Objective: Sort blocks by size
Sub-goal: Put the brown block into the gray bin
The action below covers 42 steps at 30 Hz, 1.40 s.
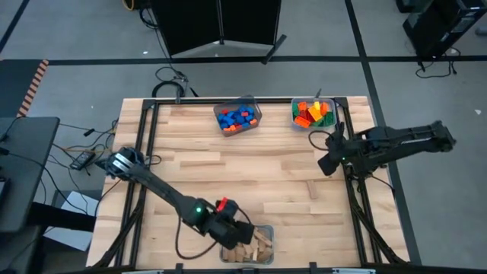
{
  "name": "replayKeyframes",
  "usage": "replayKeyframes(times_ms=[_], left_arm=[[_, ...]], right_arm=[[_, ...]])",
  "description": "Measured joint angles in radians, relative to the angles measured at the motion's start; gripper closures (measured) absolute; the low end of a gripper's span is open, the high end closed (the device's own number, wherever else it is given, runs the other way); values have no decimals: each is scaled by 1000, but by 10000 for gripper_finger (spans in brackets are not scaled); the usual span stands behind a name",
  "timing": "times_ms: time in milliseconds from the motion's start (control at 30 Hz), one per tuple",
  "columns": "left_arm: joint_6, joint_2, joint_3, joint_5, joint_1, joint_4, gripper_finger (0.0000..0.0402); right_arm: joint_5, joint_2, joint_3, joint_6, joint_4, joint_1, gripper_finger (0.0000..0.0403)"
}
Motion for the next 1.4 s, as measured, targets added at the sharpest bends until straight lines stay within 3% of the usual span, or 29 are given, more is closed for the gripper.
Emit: replayKeyframes(times_ms=[167, 300, 500, 833, 1100, 1267, 1400], left_arm=[[-3, 62, 62, 85, -10, -36, 298], [-8, 69, 62, 147, -10, -14, 259], [21, 69, 63, 146, -24, -2, 207], [142, 69, 63, 139, -48, 7, 197], [242, 69, 63, 138, -42, 21, 147], [247, 69, 64, 151, -39, 56, 137], [500, 67, 64, 128, -34, 59, 137]], right_arm=[[37, 4, 0, 41, 21, 50, 233], [62, 6, 0, 51, 36, 65, 233], [64, 12, 0, 48, 62, 66, 233], [69, 13, 0, 44, 61, 72, 233], [72, 13, 0, 20, 61, 71, 234], [88, 13, 0, 14, 61, 71, 232], [95, 13, 0, 14, 65, 71, 234]])
